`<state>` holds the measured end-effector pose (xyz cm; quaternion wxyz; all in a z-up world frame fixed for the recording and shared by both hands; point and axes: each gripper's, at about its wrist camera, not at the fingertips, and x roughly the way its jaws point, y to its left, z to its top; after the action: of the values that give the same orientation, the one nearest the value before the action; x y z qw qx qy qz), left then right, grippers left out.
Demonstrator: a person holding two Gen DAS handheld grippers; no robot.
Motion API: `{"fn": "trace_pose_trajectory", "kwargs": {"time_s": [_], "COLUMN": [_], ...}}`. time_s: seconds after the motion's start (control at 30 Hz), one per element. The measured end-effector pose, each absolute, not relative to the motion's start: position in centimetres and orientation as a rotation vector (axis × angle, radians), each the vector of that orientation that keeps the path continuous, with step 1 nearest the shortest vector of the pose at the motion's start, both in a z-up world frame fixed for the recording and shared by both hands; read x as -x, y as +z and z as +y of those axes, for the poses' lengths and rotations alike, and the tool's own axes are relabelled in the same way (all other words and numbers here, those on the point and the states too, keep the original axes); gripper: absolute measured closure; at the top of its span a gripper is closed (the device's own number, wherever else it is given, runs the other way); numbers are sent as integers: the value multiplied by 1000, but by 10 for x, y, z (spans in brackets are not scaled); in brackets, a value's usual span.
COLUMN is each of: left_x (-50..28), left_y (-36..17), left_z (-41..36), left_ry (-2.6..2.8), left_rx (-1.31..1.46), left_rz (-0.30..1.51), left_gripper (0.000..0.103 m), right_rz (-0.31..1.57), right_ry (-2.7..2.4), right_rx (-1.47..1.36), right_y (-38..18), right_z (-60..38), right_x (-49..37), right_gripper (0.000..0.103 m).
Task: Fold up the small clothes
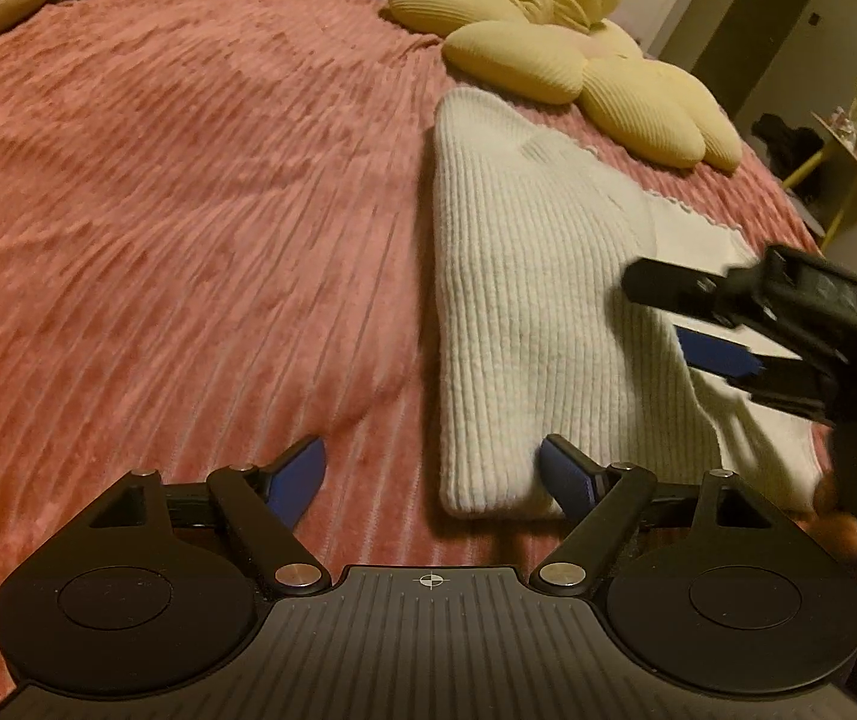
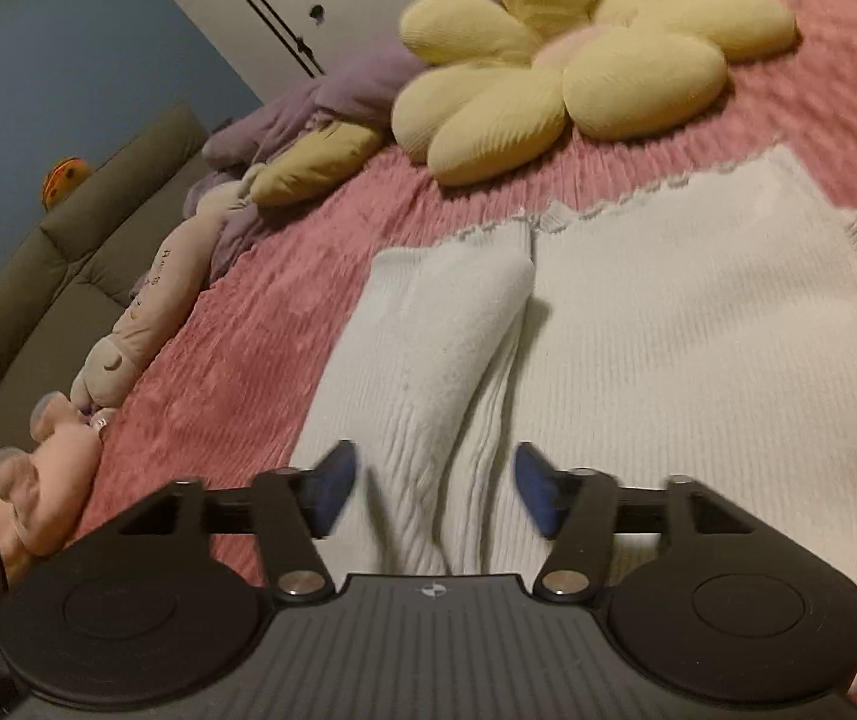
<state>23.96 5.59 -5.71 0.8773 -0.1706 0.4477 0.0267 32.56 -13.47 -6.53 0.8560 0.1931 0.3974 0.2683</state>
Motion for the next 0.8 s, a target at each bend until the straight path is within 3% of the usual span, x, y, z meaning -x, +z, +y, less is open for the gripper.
{"fn": "trace_pose_trajectory", "kwargs": {"time_s": [0.2,0.33,0.37,0.43,0.57,0.73,0.8], "left_x": [-240,-240,-240,-240,-240,-237,-235], "left_y": [-56,-57,-57,-56,-54,-46,-40], "left_z": [57,56,56,55,55,52,50], "left_ry": [46,46,47,50,53,59,51], "left_rx": [359,356,357,360,359,349,334], "left_rz": [936,933,932,932,934,926,911], "left_gripper": [17,16,16,16,16,16,16], "right_rz": [903,918,913,918,930,864,798], "right_ry": [610,645,646,640,646,615,594], "right_rx": [-484,-521,-533,-536,-532,-389,-302], "right_y": [-79,-83,-83,-85,-87,-71,-59], "right_z": [-129,-129,-129,-130,-129,-118,-113], "right_x": [-352,-360,-361,-364,-367,-357,-348], "right_gripper": [23,24,27,58,64,83,86]}}
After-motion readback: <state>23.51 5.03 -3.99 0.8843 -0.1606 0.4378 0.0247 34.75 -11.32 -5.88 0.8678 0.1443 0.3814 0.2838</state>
